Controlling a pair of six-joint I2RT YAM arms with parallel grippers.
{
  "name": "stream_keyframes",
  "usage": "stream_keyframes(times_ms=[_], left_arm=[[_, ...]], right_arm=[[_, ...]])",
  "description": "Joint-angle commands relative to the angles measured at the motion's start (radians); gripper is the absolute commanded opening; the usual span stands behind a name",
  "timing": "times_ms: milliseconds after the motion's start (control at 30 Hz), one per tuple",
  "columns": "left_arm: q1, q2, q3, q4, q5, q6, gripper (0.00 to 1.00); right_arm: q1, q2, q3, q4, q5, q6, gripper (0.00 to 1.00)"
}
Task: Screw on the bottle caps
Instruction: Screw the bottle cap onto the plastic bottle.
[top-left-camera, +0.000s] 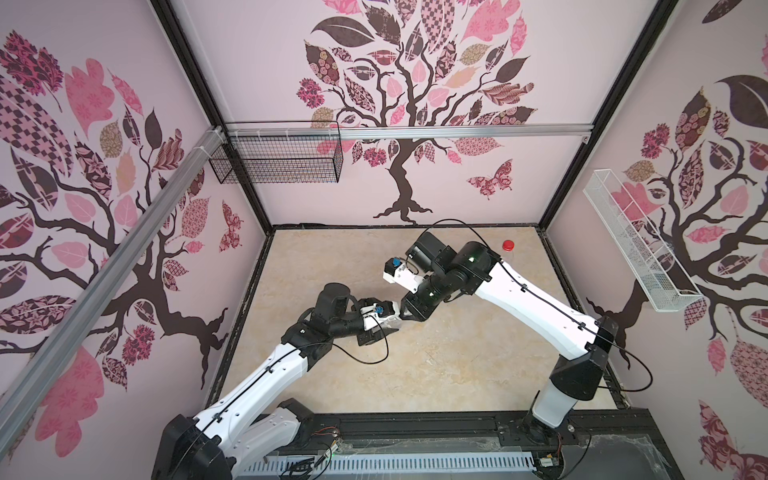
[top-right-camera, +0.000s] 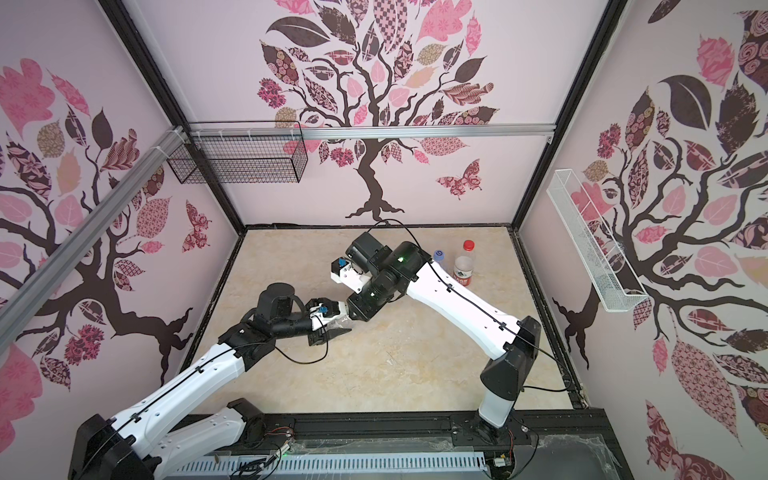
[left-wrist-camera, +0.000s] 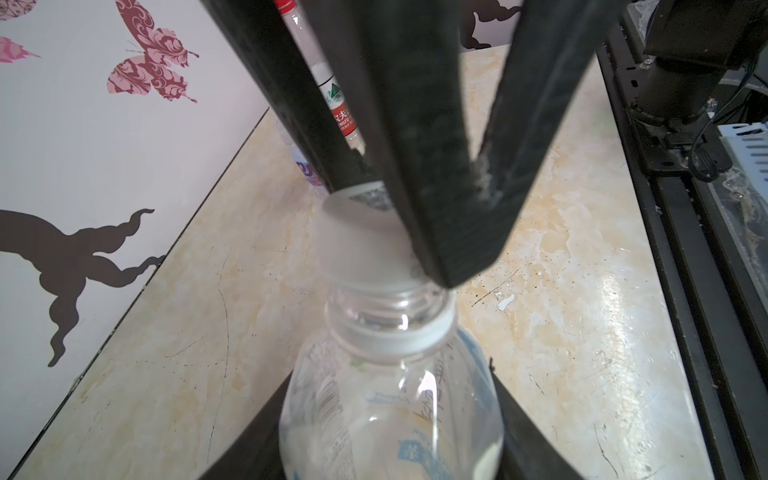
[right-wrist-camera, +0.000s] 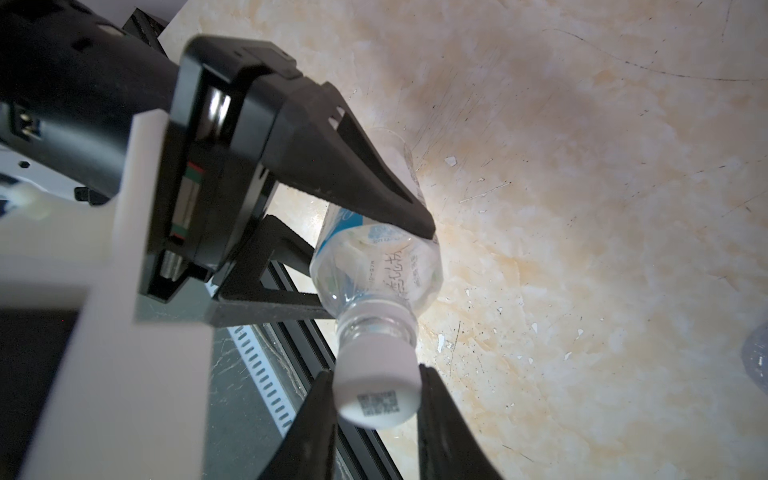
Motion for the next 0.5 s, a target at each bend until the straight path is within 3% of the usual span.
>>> stream_keyframes(times_ms=[0,200,467], left_arm=[[-0.008,-0.018,0.006,0.073,0.017,-0.028,0.45],[-0.008,-0.014,-0.001,0.099,0.032,-0.034,0.45],[-0.053,-0.012,0.035,0.046,-0.02,0.044,0.45]], right_arm=[[0.011,0.015,-0.011,-0.058,-0.016,-0.057,0.25],[0.012,0.02,-0.031,-0.083,-0.016,-0.142,0.25],[0.011,0.059,0.032,-0.024,-0.058,-0.078,0.24]])
